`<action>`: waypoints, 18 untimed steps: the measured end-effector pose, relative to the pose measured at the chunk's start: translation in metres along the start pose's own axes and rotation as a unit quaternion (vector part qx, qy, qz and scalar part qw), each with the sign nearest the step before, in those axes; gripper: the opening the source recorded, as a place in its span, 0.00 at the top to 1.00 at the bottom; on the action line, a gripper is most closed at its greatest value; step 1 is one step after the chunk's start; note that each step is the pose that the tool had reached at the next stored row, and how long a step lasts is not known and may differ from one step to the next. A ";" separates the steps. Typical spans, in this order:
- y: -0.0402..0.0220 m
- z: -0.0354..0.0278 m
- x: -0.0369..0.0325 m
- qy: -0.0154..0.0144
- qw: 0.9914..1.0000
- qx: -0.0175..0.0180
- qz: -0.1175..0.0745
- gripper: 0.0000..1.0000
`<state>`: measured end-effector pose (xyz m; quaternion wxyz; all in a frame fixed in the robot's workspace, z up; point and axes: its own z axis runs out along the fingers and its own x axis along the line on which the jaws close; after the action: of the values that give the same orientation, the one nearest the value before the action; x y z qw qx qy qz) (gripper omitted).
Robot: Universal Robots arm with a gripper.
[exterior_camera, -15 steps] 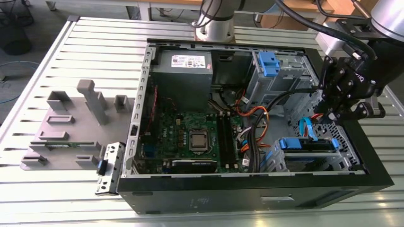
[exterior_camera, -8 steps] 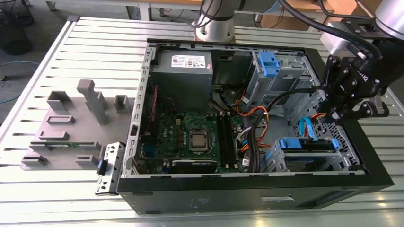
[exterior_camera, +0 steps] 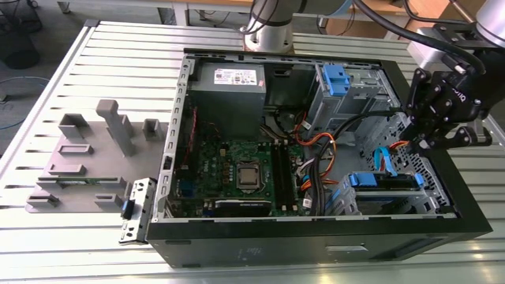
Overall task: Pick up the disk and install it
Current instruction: 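Insert the second disk wire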
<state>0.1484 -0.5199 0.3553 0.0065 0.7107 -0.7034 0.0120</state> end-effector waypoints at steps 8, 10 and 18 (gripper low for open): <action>-0.0017 0.0003 0.0000 0.000 1.000 0.000 0.000 0.69; -0.0017 0.0003 0.0000 0.000 1.000 0.000 0.000 0.69; -0.0018 0.0004 0.0000 -0.001 1.000 0.000 0.000 0.56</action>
<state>0.1502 -0.5199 0.3549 0.0061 0.7107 -0.7033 0.0117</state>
